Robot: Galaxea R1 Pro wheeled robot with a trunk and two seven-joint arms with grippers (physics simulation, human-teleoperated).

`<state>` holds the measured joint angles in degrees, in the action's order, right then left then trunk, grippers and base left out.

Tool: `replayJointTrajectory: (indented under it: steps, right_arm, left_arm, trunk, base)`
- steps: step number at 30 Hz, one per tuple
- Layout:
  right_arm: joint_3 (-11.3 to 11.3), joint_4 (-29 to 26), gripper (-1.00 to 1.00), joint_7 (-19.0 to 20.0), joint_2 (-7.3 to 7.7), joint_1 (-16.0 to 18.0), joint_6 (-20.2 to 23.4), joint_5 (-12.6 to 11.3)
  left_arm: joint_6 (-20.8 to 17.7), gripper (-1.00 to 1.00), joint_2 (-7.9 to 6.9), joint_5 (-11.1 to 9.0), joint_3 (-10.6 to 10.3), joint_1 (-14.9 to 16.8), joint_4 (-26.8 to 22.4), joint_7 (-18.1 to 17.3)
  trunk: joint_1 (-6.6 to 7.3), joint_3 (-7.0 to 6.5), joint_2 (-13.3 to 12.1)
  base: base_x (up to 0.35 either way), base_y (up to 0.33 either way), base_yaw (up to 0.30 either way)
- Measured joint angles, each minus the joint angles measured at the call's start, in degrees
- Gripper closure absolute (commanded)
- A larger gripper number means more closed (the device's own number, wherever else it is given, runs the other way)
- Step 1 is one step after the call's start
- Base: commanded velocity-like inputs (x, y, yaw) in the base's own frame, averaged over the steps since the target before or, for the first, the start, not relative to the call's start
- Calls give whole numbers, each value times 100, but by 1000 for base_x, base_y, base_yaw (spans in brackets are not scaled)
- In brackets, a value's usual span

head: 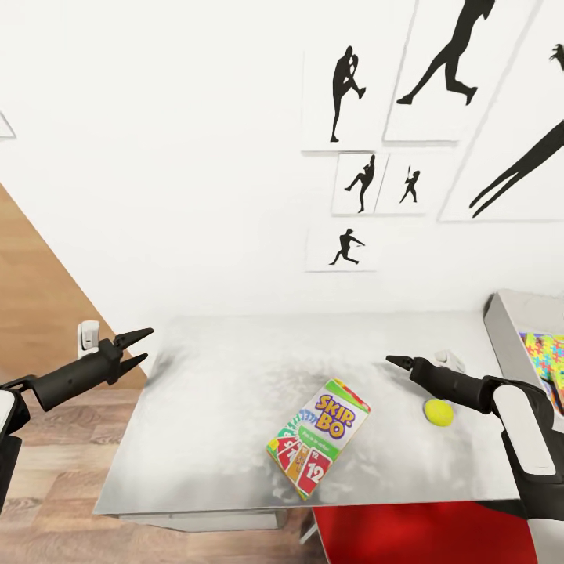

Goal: Put all the toys in the child's room - the three board games (two on the bed and one on the table), the two jigsaw puzzles on the table, and the tennis ball on the table - inside the toy box on the table in the child's room.

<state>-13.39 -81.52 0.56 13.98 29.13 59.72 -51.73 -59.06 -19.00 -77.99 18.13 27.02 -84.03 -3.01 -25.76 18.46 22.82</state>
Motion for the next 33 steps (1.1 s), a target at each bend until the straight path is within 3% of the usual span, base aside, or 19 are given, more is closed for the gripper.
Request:
replayJointTrajectory:
  steps: [14,33]
  right_arm:
    - [11,3,-100,0,0,-1,-1,-3]
    - [20,19,-100,0,1,-2,0,-2]
  left_arm:
    - [-8,-100,-7,-8,29,1,1,-6]
    - [-3,-100,-7,-3,31,2,0,2]
  trunk:
    - [0,-7,0]
    - [0,-90,0]
  base:
    - [0,120,-28]
    - [0,19,-197]
